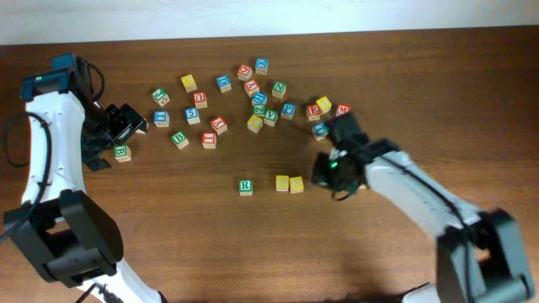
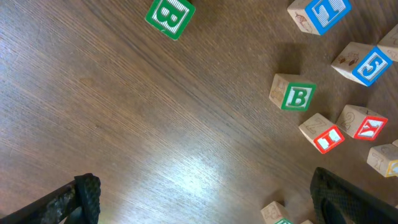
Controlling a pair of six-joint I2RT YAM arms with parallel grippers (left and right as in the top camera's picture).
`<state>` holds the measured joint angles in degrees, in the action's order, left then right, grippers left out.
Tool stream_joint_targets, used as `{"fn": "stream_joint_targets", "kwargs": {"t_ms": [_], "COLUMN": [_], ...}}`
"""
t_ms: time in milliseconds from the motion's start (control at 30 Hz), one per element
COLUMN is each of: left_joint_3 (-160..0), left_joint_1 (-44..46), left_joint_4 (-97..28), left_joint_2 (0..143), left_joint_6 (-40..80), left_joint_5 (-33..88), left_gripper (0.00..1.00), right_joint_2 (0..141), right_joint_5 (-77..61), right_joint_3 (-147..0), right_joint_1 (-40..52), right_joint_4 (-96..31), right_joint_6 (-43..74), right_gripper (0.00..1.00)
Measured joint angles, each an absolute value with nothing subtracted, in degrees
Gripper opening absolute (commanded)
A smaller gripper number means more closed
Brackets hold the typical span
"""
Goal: Spell out RSS
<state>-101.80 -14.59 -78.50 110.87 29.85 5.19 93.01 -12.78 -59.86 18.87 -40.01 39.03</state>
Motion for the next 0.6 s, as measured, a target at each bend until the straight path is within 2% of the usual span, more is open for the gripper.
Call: {"fn": "stream_joint_targets", "kwargs": {"t_ms": [100,267,300,333,367,433,467,500,533,567,600], "left_joint_3": [-101.80,-101.80,-101.80,-101.80,-101.80,-101.80,-101.60,-100.53,-98.63,-96.31,-92.58], "left_joint_1": [-14.59,-14.59,-14.59,-14.59,-14.61,-13.93,-13.19,-10.66,-6.74,-3.51,0.75], "left_joint_4": [-78.46,-75.42,-75.16,-75.61,-76.82,-78.15,-78.81,-80.01,-79.83,-77.84,-73.52], "left_joint_2": [110.87,110.87,110.87,110.87,110.87,110.87,110.87,110.76,110.76,110.63,110.50], "left_joint_6": [29.85,29.85,30.06,30.06,28.82,21.63,19.55,15.62,12.75,11.11,9.52], "left_joint_5": [5.19,5.17,5.30,7.18,10.44,18.55,19.64,21.61,23.20,23.70,23.38], "left_gripper": [0.99,0.99,0.99,0.99,0.99,0.99,0.99,0.99,0.96,0.87,0.64], "right_joint_2": [87.85,82.98,79.72,77.03,73.34,67.00,65.32,63.72,62.74,62.83,64.31], "right_joint_5": [-13.06,-12.88,-12.10,-11.84,-11.51,-10.31,-8.73,-6.83,-4.95,-3.99,-2.81], "right_joint_3": [-67.42,-70.78,-72.84,-74.24,-75.79,-77.23,-77.28,-77.28,-77.36,-77.41,-77.45], "right_joint_1": [10.15,8.54,8.54,8.54,8.54,8.56,8.54,8.54,8.54,8.54,8.54], "right_joint_4": [-56.75,-66.13,-67.57,-67.94,-68.14,-68.64,-69.23,-69.82,-70.13,-70.32,-71.37], "right_joint_6": [33.98,26.50,25.50,25.21,24.73,24.16,24.12,23.99,23.79,23.81,23.83], "right_gripper": [0.04,0.06,0.14,0.48,0.61,0.59,0.53,0.47,0.47,0.47,0.48]}}
